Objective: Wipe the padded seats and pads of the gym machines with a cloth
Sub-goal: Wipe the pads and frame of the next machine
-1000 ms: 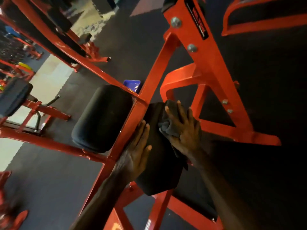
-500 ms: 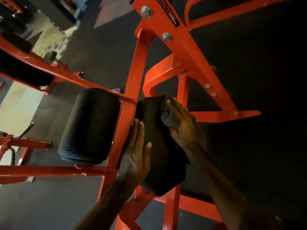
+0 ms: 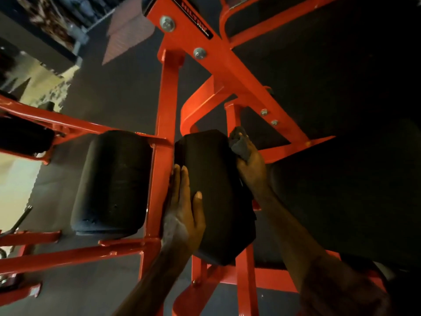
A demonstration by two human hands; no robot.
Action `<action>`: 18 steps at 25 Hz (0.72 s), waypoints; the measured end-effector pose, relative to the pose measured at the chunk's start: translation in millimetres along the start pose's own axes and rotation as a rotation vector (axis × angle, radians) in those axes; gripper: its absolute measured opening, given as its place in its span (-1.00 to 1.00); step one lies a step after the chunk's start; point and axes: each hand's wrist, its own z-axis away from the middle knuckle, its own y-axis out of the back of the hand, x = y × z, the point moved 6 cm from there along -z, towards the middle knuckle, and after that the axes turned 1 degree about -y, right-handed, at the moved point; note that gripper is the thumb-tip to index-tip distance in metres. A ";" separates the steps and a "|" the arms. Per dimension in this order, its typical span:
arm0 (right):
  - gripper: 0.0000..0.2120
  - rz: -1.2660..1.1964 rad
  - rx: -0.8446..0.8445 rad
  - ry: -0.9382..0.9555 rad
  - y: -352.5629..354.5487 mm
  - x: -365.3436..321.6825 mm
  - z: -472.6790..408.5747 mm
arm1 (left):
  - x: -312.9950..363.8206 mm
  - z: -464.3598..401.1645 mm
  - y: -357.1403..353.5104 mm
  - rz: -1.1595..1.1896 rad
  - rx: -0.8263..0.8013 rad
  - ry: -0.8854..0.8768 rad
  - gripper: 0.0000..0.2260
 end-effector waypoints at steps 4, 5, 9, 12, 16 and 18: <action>-0.26 0.130 -0.102 0.120 -8.3 -9.5 31.3 | 0.1 -1.1 -0.5 0.011 0.004 -0.018 -0.44; -0.27 0.123 -0.118 0.097 -7.9 -9.5 13.1 | 0.0 -1.4 -0.7 0.009 0.000 -0.019 -0.44; -0.36 0.028 -0.020 -0.135 2.6 0.0 18.0 | 2.0 -0.6 1.0 0.019 0.014 -0.009 -0.45; -0.23 0.125 -0.074 -0.001 -1.8 -21.2 73.6 | 1.3 -0.4 0.1 0.026 0.015 -0.002 -0.46; -0.28 0.041 -0.044 -0.029 0.4 -10.7 34.5 | -2.9 -1.0 -2.4 -0.005 0.007 0.001 -0.45; -0.29 0.031 0.002 -0.114 1.4 -1.5 59.0 | -3.8 0.2 -3.0 0.005 -0.002 0.011 -0.44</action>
